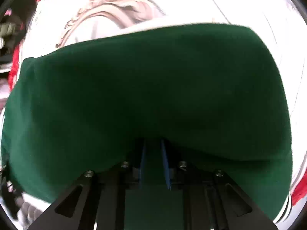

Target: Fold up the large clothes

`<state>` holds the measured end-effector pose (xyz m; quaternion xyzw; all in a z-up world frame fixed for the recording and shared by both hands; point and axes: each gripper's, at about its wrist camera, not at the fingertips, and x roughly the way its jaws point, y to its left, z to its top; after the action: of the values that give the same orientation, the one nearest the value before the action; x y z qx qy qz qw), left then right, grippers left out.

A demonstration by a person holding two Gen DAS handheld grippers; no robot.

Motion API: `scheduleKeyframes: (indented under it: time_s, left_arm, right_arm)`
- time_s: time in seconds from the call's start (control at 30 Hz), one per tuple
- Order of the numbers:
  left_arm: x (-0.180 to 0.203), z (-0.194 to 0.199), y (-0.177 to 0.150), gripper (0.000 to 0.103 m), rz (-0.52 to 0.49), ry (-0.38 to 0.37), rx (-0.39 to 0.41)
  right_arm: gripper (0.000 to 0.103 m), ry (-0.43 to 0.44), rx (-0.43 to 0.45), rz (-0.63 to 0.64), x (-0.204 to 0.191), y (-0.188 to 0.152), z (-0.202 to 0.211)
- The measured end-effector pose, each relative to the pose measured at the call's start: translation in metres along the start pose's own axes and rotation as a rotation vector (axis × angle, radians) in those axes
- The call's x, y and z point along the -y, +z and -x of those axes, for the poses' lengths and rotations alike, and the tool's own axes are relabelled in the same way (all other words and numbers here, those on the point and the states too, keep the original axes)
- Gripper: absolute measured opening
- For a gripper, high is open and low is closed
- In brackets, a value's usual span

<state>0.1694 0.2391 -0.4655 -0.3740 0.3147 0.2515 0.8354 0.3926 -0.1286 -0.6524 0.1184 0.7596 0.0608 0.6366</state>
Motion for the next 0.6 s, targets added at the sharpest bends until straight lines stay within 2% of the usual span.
scheduleKeyframes:
  time_s: [0.03, 0.13, 0.2, 0.23, 0.27, 0.3, 0.33, 0.4, 0.43, 0.47, 0.5, 0.6]
  left_arm:
    - [0.007, 0.005, 0.002, 0.009, -0.022, 0.002, 0.015]
    - [0.03, 0.013, 0.007, 0.009, -0.087, -0.005, 0.044]
    - [0.045, 0.016, 0.007, 0.009, -0.119, -0.023, 0.053]
    - [0.052, 0.018, 0.006, 0.009, -0.138, -0.031, 0.056]
    - [0.063, 0.021, 0.003, 0.009, -0.169, -0.04, 0.063]
    - [0.071, 0.024, 0.0, 0.009, -0.19, -0.049, 0.069]
    - [0.079, 0.026, -0.003, 0.009, -0.212, -0.055, 0.074]
    - [0.1, 0.032, -0.014, 0.009, -0.265, -0.077, 0.083]
    - [0.108, 0.035, -0.018, 0.008, -0.289, -0.09, 0.083]
    - [0.121, 0.039, -0.025, 0.008, -0.328, -0.11, 0.082]
    - [0.132, 0.042, -0.031, 0.008, -0.365, -0.126, 0.081]
    - [0.167, 0.051, -0.056, 0.008, -0.492, -0.205, 0.053]
  right_arm:
    - [0.019, 0.004, -0.002, 0.034, -0.008, 0.0, 0.002]
    - [0.021, 0.171, -0.049, 0.04, -0.001, -0.001, 0.018]
    - [0.044, 0.242, -0.008, 0.038, 0.014, -0.009, 0.045]
    - [0.074, 0.233, 0.046, 0.026, 0.031, -0.013, 0.065]
    - [0.097, 0.216, 0.094, 0.009, 0.045, -0.017, 0.079]
    - [0.099, 0.177, 0.153, -0.021, 0.065, -0.026, 0.093]
    - [0.099, 0.145, 0.168, -0.039, 0.08, -0.028, 0.097]
    - [0.099, 0.122, 0.098, -0.079, 0.104, -0.038, 0.076]
    - [0.091, 0.167, 0.036, -0.117, 0.118, -0.042, 0.056]
    - [0.077, 0.21, -0.007, -0.149, 0.127, -0.046, 0.04]
    - [0.072, 0.223, -0.013, -0.154, 0.131, -0.05, 0.026]
    - [0.072, 0.286, 0.036, -0.161, 0.129, -0.055, 0.019]
